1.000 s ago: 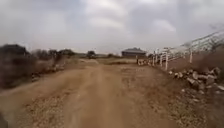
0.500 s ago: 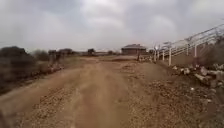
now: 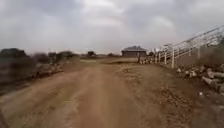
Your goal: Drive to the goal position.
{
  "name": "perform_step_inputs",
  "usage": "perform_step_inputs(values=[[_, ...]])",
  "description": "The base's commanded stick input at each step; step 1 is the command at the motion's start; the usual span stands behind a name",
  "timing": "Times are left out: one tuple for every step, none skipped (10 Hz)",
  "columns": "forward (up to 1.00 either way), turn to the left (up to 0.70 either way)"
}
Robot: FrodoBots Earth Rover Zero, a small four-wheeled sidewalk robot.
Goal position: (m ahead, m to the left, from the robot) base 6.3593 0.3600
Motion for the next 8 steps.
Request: perform_step_inputs(values=[[0.50,0.00],[0.50,0.00],[0.50,0.00],[0.50,0.00],[0.50,0.00],[0.50,0.00],[0.50,0.00],[0.50,0.00]])
